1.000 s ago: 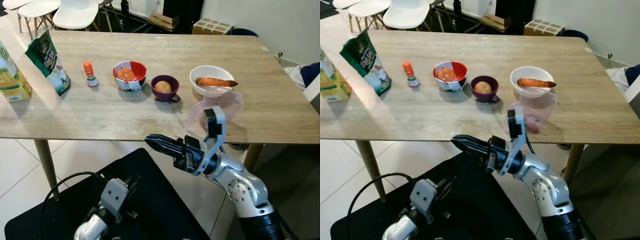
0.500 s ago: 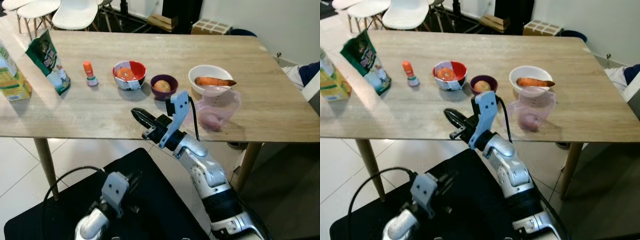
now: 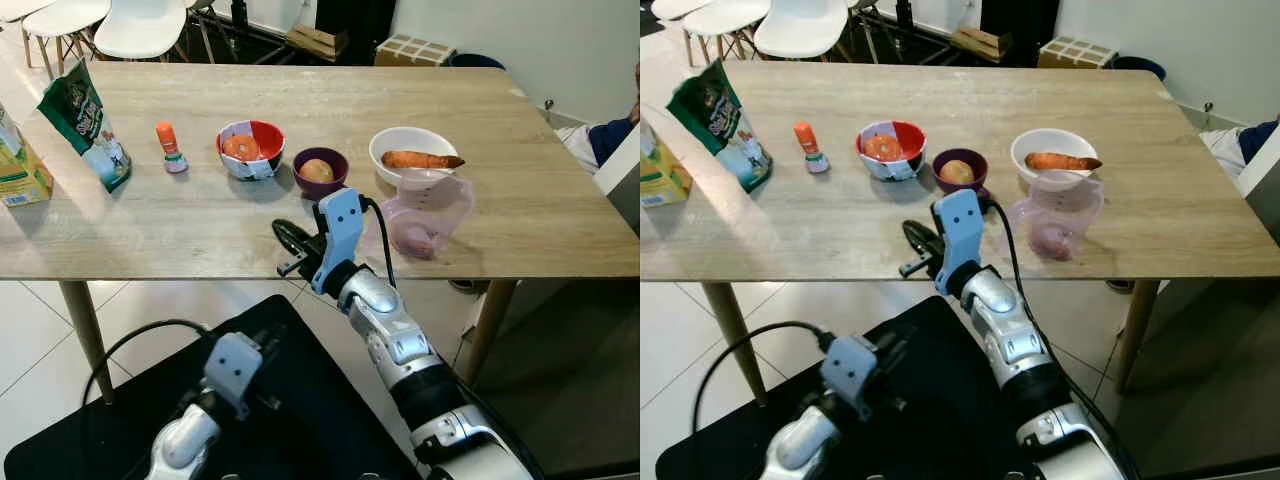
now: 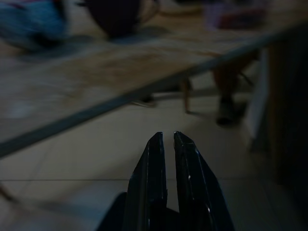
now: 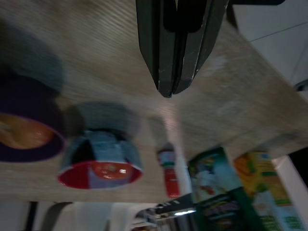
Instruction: Restocking fridge
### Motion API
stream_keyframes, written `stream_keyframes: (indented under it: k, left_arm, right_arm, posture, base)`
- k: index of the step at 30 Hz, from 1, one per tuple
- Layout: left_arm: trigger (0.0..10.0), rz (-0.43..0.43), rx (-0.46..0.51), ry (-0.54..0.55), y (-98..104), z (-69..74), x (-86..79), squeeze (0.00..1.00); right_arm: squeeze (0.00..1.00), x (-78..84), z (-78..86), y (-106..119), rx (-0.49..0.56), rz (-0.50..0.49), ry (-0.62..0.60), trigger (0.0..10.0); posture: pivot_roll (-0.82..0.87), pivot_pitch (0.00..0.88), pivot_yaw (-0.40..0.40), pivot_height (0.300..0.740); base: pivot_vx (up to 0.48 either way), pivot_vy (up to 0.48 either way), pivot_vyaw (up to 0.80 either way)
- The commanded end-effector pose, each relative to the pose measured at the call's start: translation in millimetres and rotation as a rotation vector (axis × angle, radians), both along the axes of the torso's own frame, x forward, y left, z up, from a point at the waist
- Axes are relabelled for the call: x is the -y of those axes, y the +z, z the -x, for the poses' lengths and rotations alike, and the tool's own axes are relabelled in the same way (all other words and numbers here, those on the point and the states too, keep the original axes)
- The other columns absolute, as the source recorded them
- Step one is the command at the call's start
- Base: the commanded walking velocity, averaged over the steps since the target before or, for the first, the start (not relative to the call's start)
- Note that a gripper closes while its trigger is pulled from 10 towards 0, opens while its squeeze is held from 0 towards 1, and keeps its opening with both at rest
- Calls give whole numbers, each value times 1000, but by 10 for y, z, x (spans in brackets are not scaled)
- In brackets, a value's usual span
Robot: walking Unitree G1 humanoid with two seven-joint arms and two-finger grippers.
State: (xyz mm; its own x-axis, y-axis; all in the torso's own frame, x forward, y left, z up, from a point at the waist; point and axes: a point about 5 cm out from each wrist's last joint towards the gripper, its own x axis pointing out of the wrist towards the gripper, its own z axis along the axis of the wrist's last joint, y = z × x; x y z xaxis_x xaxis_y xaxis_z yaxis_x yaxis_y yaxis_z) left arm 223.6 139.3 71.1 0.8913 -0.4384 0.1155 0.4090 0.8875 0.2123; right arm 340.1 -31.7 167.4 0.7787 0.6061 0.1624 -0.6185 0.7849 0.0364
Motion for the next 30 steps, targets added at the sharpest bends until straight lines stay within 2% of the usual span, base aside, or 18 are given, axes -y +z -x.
stream_keyframes:
  k: [1,4,9,18,21,25,30]
  left_arm:
    - [10000,7,10,-1,39,46,-14,0]
    - [10000,-18,24,-65,135,125,-22,0]
    - [10000,-18,43,-88,264,179,-43,0]
    - [10000,-10,74,-114,393,150,-11,0]
    - [10000,-10,70,-140,427,119,26,0]
    - [10000,-15,63,-153,426,120,39,0]
    - [10000,-26,54,-177,433,111,73,0]
  right_arm:
    - [0,22,-17,-40,-4,7,-24,10000]
    - [0,65,-59,-66,-6,19,-64,10000]
    - [0,92,-109,-74,9,41,-118,10000]
    - [0,164,-166,-124,9,67,-214,10000]
    - [0,312,-211,-154,4,62,-293,10000]
    - [0,379,-227,-162,5,61,-320,10000]
    - [0,542,-252,-210,-4,55,-385,10000]
  posture:
    - [-63,131,-12,740]
    - [-60,132,-14,740]
    - [-51,131,-18,740]
    - [-40,128,-22,740]
    - [-44,126,-14,740]
    - [-47,125,-10,740]
    - [-50,125,-7,740]
  base:
    - [0,0,0]
    - [0,0,0]
    - [0,0,0]
    - [0,0,0]
    - [0,0,0]
    - [0,0,0]
    - [0,0,0]
